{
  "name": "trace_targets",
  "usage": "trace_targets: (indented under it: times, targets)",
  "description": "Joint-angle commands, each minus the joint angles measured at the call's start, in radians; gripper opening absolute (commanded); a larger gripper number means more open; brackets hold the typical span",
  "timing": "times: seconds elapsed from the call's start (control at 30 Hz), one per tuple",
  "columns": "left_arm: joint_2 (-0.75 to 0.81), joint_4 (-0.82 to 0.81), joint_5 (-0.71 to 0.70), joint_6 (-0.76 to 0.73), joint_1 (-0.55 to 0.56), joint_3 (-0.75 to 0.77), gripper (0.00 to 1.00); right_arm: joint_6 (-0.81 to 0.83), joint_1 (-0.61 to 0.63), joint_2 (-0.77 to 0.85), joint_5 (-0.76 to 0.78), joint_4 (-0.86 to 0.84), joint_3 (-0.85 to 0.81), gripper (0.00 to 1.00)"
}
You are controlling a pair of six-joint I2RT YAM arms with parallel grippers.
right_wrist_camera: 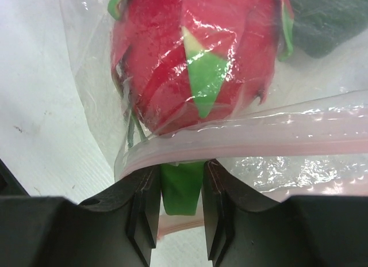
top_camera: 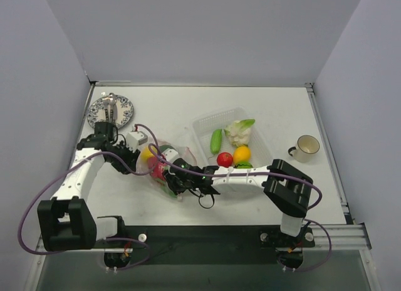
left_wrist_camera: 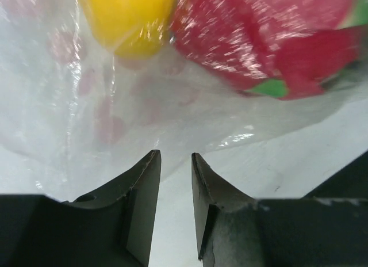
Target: Open the zip-top bag and remove the fake food
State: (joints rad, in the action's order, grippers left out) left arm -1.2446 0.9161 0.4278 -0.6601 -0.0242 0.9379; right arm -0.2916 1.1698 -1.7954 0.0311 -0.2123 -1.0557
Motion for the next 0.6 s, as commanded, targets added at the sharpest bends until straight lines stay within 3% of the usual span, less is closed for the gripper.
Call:
trace_targets:
  times: [0.0,0.37,0.57]
  targets:
    - [-0.087,-0.253,-0.196,0.057,0.001,-0.114,0.38,-0.007,0.013,0.005,-0.023,0.014,-0.047,0.0]
    - [-0.217,-0.405,-0.236,0.109,0.009,-0.117,0.38,-0.012,0.019,0.005,-0.056,0.039,-0.073,0.0]
    - [-0.248,-0.431,-0.247,0.071,0.013,-0.183,0.37,0.026,0.008,0.056,0.081,0.054,-0.075,0.0]
